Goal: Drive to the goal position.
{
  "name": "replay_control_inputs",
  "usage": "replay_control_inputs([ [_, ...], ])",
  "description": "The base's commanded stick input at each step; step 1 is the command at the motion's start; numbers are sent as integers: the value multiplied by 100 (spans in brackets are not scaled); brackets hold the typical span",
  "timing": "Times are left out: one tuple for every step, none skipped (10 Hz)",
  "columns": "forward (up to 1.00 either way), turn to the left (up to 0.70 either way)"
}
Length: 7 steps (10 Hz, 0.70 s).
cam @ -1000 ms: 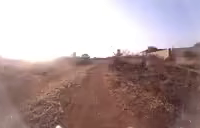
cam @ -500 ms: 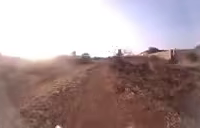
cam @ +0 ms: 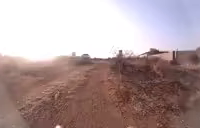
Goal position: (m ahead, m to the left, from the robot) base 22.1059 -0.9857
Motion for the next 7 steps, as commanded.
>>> replay_control_inputs([
  [69,0],
  [69,0],
  [69,0],
  [69,0],
  [69,0],
  [69,0],
  [69,0],
])
